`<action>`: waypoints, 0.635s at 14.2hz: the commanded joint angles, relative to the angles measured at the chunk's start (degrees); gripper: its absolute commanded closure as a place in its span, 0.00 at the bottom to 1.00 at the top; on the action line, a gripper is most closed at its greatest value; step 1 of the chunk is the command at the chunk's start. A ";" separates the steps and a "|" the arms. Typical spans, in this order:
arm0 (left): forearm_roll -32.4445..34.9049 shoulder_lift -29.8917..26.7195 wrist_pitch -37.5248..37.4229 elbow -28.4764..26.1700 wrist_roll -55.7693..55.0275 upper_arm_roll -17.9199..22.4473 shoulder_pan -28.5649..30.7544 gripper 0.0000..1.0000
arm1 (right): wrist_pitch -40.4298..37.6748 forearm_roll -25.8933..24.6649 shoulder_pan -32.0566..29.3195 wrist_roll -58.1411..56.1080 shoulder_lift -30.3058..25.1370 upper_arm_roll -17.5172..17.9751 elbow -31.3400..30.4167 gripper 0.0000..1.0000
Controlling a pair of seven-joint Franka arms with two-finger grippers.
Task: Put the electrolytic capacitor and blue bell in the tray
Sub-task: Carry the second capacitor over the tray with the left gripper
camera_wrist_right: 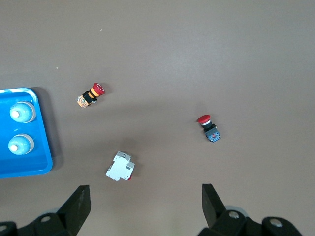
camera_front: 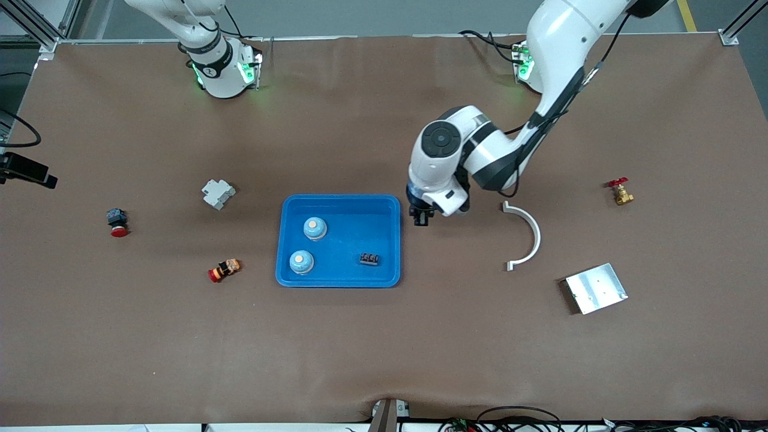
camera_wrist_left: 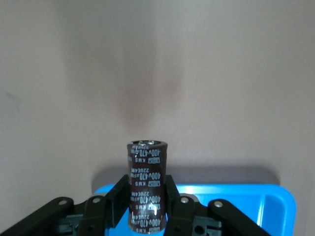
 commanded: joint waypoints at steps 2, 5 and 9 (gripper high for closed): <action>1.88 4.27 -1.68 6.65 -5.54 4.85 -7.67 1.00 | -0.69 0.02 -0.50 -0.34 -0.50 0.77 -0.11 0.00; 1.17 6.47 -1.68 9.82 -7.83 11.36 -15.94 1.00 | -0.78 0.02 -0.50 -0.42 -0.50 0.68 -0.20 0.00; 1.35 9.45 -1.77 13.25 -9.33 13.39 -19.81 1.00 | -0.69 0.02 -0.58 -0.43 -0.50 0.68 -0.20 0.00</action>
